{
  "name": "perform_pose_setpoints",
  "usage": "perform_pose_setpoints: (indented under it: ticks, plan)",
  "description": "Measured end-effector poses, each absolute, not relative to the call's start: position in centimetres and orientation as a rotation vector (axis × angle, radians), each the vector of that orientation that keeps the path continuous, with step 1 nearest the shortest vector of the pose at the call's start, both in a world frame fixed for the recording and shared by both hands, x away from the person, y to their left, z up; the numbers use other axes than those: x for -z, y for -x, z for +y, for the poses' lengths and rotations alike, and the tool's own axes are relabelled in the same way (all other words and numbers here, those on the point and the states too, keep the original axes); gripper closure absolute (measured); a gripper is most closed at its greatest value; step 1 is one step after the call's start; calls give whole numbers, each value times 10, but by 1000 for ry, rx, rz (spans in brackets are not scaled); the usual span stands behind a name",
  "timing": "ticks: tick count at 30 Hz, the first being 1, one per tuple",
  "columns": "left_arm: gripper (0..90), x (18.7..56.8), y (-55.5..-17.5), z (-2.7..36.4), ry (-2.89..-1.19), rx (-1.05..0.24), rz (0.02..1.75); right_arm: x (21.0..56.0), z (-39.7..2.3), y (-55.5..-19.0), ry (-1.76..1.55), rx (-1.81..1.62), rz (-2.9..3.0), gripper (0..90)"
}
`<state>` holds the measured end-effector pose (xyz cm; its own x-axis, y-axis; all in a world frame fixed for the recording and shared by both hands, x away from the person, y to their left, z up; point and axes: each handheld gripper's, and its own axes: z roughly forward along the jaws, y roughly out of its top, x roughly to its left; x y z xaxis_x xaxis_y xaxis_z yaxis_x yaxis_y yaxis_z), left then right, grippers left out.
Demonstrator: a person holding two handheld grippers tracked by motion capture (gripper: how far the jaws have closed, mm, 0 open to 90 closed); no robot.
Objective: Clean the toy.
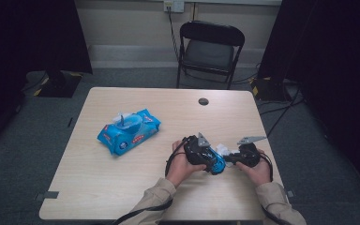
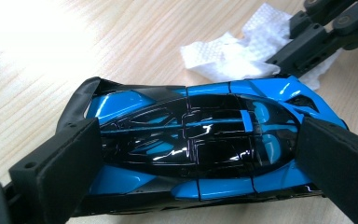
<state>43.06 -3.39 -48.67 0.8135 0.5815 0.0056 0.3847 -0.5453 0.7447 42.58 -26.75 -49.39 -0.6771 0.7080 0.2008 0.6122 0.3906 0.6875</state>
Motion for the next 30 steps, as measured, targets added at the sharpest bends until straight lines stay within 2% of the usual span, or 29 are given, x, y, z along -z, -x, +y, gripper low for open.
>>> perform_pose_setpoints:
  ticks: [7, 17, 30]
  plan:
    - [5, 487, -431, -34, -2212, -325, 707, 490, -275, -423, -1221, -1163, 2470, 831]
    - [4, 488, -430, -34, -2204, -329, 706, 477, -276, -441, -1278, -1238, 2338, 831]
    - [4, 488, -430, -33, -2199, -329, 698, 477, -240, -476, -1320, -1250, 2300, 831]
